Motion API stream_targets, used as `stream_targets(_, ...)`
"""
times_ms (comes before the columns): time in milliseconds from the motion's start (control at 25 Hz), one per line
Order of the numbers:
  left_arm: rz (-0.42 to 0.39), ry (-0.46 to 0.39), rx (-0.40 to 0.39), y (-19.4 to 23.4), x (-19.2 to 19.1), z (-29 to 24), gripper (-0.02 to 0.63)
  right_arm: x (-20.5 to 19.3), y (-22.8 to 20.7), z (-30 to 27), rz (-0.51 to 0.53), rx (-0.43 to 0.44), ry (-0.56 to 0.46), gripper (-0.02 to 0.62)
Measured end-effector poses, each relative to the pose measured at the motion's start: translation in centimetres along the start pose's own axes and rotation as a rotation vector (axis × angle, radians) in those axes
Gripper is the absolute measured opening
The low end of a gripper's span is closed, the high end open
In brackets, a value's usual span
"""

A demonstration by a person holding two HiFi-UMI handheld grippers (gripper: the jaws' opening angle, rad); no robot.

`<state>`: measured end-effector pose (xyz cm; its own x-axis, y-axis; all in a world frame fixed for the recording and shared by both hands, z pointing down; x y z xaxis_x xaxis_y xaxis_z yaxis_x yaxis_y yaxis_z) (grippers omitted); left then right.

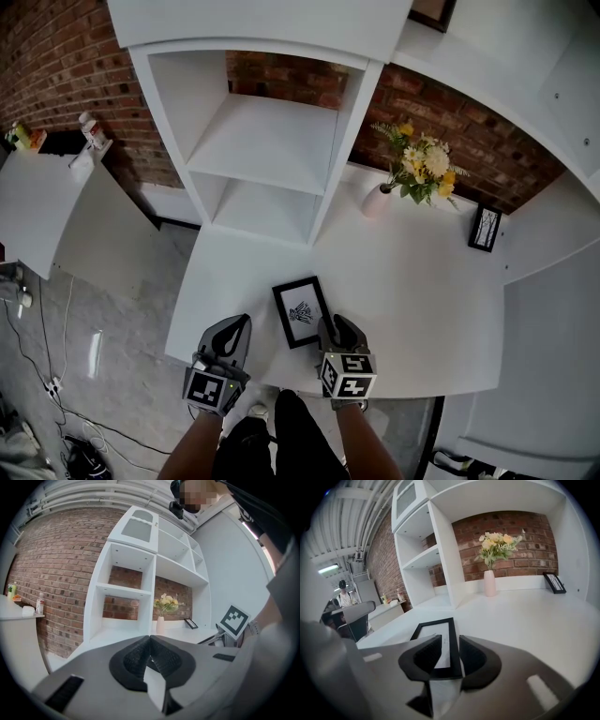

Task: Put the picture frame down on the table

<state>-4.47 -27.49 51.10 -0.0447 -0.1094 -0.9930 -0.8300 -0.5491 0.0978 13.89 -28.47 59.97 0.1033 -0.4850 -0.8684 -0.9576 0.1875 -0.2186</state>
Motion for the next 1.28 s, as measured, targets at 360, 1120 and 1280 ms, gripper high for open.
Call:
stream_targets(360,0.005,-0.015,-0.023,-0.6,0.8,-0.4,-0.006,2.7,-0.2,2.5,0.060,0.011,-0.134,0.003)
stream_targets(1120,0.014,-0.077,-0.058,-1.8,3.9,0.8,-0.006,7.3,0.8,9.2,0.134,0.032,-0.324,0.003)
stream_targets(1280,0.015,-0.089,-0.062,-1.9,4.6,1.3,-0.006,7.9,1.2,10.2,0.137,0.036,-0.350,0.003)
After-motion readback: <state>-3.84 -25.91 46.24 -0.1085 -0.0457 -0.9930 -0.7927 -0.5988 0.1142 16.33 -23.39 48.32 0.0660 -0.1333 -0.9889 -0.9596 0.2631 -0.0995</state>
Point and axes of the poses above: the fingertips, and each gripper's own axes: z backward along the fingers, y to its left, x out of its top, the point moved 1 cm from there along z, backward along the fingers, and after that the axes turned 5 degrees about -y, right-handed, at the moved point
